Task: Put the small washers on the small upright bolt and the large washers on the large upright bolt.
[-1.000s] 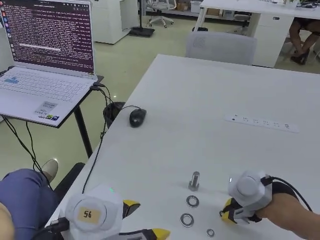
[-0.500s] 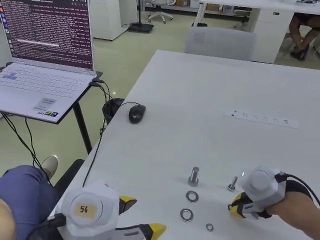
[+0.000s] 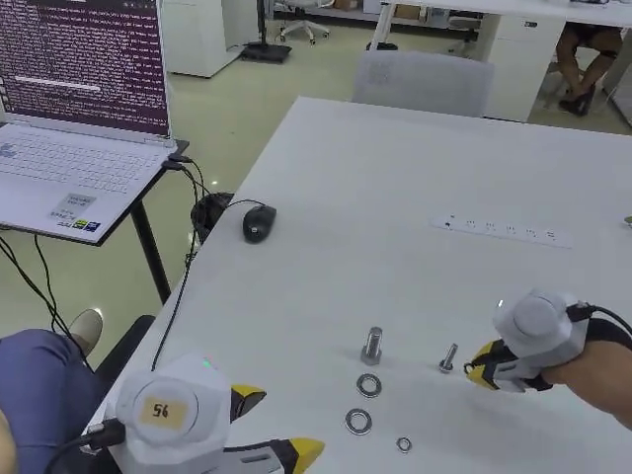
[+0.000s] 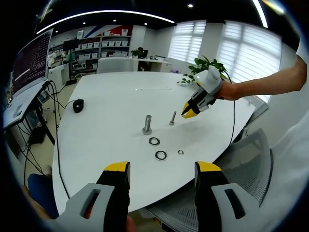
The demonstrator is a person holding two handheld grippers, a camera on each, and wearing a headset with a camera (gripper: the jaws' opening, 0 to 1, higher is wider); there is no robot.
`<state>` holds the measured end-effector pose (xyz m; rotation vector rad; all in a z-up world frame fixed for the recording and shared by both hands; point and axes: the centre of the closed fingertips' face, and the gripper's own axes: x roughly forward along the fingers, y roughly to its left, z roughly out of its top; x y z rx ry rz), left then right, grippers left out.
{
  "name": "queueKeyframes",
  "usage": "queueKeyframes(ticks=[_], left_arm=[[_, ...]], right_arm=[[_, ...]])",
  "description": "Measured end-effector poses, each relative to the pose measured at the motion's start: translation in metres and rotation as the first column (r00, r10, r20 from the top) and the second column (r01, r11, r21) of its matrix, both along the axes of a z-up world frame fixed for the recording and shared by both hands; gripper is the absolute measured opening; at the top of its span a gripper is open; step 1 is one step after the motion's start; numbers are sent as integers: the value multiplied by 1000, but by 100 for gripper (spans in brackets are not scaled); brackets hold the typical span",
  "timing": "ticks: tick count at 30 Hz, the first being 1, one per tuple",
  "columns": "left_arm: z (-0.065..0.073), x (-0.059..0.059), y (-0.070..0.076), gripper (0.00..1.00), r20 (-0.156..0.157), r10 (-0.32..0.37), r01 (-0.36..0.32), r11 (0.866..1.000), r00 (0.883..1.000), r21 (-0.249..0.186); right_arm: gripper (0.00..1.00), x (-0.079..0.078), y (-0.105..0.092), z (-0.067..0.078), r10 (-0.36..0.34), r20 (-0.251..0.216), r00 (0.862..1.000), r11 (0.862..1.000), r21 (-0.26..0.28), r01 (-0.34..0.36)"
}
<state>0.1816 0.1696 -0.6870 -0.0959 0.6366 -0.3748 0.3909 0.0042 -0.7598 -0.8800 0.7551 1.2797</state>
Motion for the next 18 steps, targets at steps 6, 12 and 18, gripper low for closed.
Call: queueKeyframes(ticks=[6,12,18], left_arm=[[1,-1,0,53,1,4,-4,1000,1000,-4],[-1,-4,1,53,-3,9,-9,1000,1000,-3],[0,-4,3,53,-4,14,-14,1000,1000,-4]], right_arm=[[13,13,12,12,15,16,1000,1000,8,-15],[13,13,17,6,56,5,998,998,-30,-56],[13,13,22,0,75,-5,997,996,-55,-75]])
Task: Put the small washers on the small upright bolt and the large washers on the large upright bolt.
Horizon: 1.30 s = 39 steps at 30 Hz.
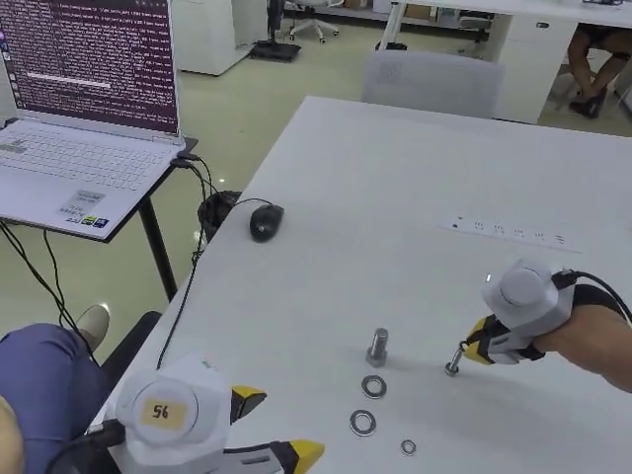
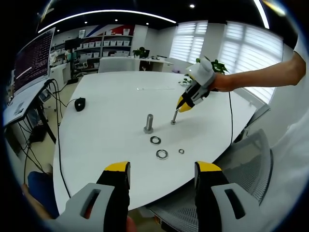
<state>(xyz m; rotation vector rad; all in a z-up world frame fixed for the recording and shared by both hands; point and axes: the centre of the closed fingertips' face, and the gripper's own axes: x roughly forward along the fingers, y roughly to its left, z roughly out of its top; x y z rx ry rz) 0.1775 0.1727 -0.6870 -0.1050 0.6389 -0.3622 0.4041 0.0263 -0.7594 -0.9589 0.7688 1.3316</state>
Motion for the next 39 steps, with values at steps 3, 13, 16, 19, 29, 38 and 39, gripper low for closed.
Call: queueKeyframes(ticks=[3,13,16,19,29,38,39], left_arm=[[0,0,1,53,0,0,0,1000,1000,1],[1,2,1,53,1,0,0,1000,1000,-2],[1,3,0,53,1,-2,2,1000,1000,-2],[1,3,-1,53,0,-4,4,1000,1000,-3],[-1,2,2,53,-5,2,-2,1000,1000,-2],[-2,-1,7,53,-10,21,-21,1000,1000,-2],[-2,-2,8,53,-11,24,-24,1000,1000,-3]], right_arm=[[13,0,0,-3,4,-3,1000,1000,-12,-4],[13,0,0,-8,13,-14,1000,999,-36,-13],[13,0,0,-10,15,-16,1000,999,-41,-16],[13,0,0,-13,16,-18,1000,999,-46,-16],[13,0,1,-34,-4,-50,999,996,-93,0],[13,3,-2,-58,-41,-78,996,991,-132,30],[13,3,-3,-60,-45,-79,996,990,-136,34]])
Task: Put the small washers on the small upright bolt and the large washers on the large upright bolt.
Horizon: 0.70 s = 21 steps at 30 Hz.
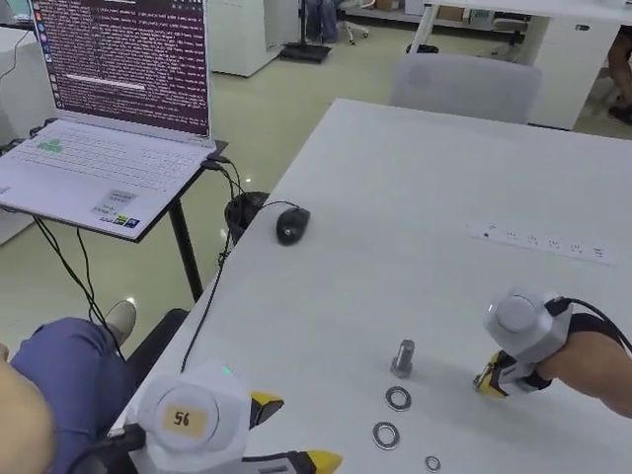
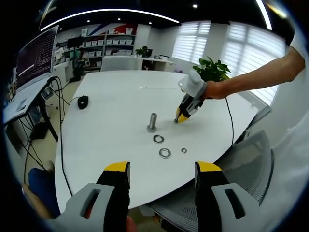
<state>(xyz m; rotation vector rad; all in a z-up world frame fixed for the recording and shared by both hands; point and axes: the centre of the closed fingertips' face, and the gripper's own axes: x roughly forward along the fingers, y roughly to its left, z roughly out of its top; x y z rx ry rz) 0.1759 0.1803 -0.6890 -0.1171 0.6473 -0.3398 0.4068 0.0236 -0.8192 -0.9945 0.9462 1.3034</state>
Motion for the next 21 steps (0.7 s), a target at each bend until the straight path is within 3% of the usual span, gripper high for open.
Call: queueKeyframes(ticks=[4,13,17,21], left_arm=[[-1,-1,1,53,-4,9,-9,1000,1000,-2],[1,3,-2,53,1,-1,1,1000,1000,2],[2,5,-4,53,5,-11,11,1000,1000,5],[1,5,-7,53,5,-18,18,1000,1000,3]], right_arm=[[9,1,0,3,-1,10,1000,1000,4,1],[15,-9,-15,-3,-50,-12,999,999,15,50],[15,-26,-26,-8,-59,-26,998,998,12,60],[17,-48,-24,-5,-44,-40,998,998,53,46]])
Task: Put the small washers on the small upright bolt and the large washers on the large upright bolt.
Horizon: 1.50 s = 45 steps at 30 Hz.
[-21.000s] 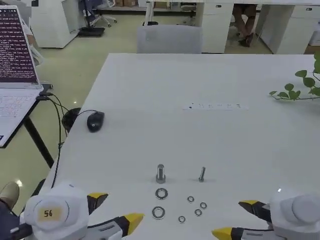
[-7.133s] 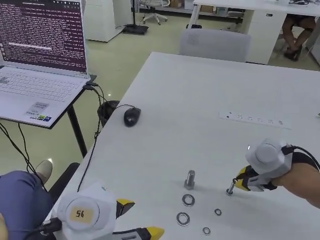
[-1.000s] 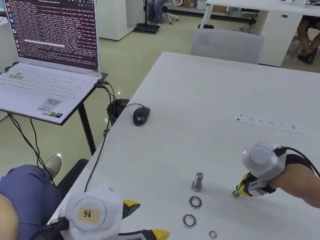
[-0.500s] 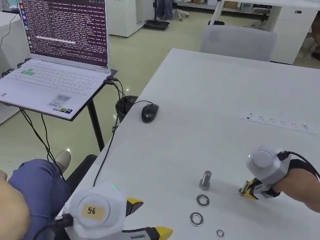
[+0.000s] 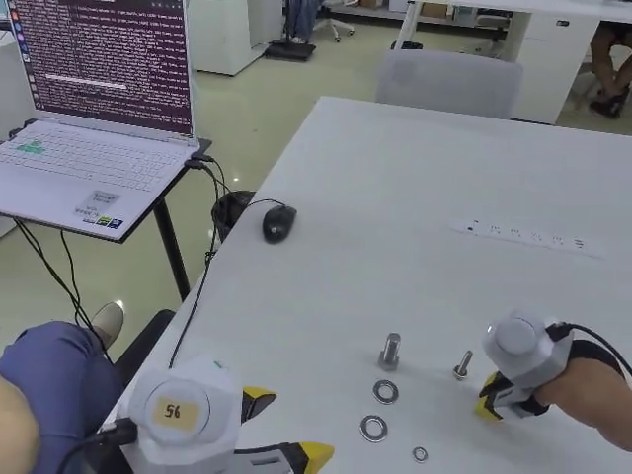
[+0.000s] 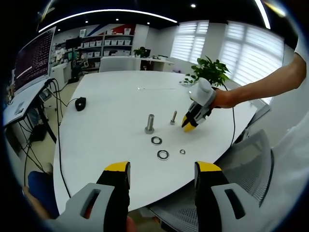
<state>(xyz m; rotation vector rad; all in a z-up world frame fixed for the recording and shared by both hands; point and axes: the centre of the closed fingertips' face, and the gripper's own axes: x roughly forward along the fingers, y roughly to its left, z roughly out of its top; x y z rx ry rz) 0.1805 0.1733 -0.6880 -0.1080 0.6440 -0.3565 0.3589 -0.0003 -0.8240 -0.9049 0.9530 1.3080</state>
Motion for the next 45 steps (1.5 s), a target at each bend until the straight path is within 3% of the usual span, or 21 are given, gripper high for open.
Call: queueKeyframes(ticks=[4,6,8,11,13,16,20,28,34,36,42,45], left_arm=[[-2,-1,-5,53,-4,-16,16,1000,1000,2],[-1,0,-8,53,-2,-20,20,1000,1000,-1],[-1,1,-9,53,0,-26,26,1000,1000,-1],[0,2,-11,53,6,-30,30,1000,1000,-2],[2,2,-12,53,9,-33,33,999,999,-1],[2,1,-11,53,10,-32,32,999,999,-2],[1,-1,-9,52,9,-27,27,1000,1000,-2],[1,-2,-10,52,11,-24,24,1000,1000,-3],[3,1,-14,52,17,-34,34,999,999,-7],[4,2,-14,52,19,-36,37,999,999,-5],[4,2,-11,52,21,-32,32,999,999,-4],[2,-1,-8,52,17,-28,28,1000,999,-3]], right_arm=[[17,-27,8,0,120,-7,993,993,25,-119],[17,-39,13,0,125,-14,992,991,45,-124],[17,-56,22,0,164,-50,985,984,79,-160],[17,-68,31,0,218,-30,975,973,90,-215],[18,-77,38,1,218,-38,975,972,101,-213],[19,-93,49,1,291,-43,956,950,128,-284],[16,-95,55,0,326,-2,946,940,106,-324],[16,-94,54,-1,375,11,927,925,69,-375],[14,-94,54,-2,351,11,936,934,70,-351],[2,-94,52,-3,349,11,937,935,58,-349],[3,-92,51,-4,295,4,956,952,83,-294],[6,-94,54,-4,288,3,958,954,89,-287]])
